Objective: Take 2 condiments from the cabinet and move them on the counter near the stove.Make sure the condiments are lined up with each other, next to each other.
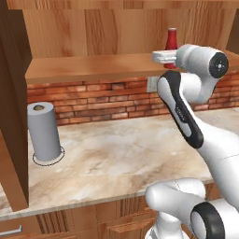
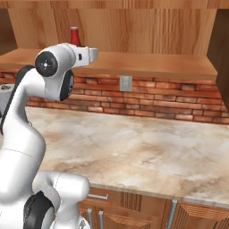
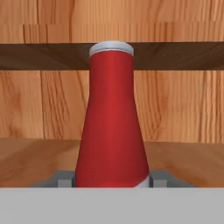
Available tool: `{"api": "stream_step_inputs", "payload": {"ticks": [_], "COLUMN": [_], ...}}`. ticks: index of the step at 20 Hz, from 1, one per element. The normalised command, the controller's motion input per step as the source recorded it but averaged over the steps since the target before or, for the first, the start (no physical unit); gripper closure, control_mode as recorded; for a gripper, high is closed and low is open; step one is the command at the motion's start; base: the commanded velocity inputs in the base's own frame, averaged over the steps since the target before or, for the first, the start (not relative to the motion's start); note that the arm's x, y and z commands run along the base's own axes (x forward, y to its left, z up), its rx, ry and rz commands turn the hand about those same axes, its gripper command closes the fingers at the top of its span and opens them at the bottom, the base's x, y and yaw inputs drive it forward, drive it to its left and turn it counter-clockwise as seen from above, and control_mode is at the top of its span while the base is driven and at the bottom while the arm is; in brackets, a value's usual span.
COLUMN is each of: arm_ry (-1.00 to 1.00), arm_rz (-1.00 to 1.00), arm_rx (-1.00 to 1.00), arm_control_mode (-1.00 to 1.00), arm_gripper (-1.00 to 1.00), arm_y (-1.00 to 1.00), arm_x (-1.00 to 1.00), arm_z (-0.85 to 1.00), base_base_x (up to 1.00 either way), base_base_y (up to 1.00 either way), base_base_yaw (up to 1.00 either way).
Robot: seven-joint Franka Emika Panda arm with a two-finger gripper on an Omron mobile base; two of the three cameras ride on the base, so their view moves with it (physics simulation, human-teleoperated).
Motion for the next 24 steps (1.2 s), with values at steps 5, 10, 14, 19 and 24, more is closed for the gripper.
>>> {"api": "stream_step_inputs", "payload": {"ticks": [5,10,14,19,24], "arm_ry": [0.0,-0.02,0.0,-0.01,-0.02], "arm_rz": [0.3,0.16,0.03,0.0,0.0], "arm_rx": [0.0,0.0,0.0,0.0,0.0], "arm_control_mode": [-1.0,-1.0,-1.0,-1.0,-1.0], "arm_gripper": [1.0,1.0,1.0,1.0,1.0], "arm_y": [0.0,0.0,0.0,0.02,0.0], "arm_x": [-1.0,-1.0,-0.71,-0.31,-0.16], "arm_z": [0.23,0.01,0.0,-0.09,-0.25], "base_base_x": [0.0,0.0,0.0,0.0,0.0], "base_base_y": [0.0,0.0,0.0,0.0,0.0], "base_base_yaw": [0.0,0.0,0.0,0.0,0.0]}}
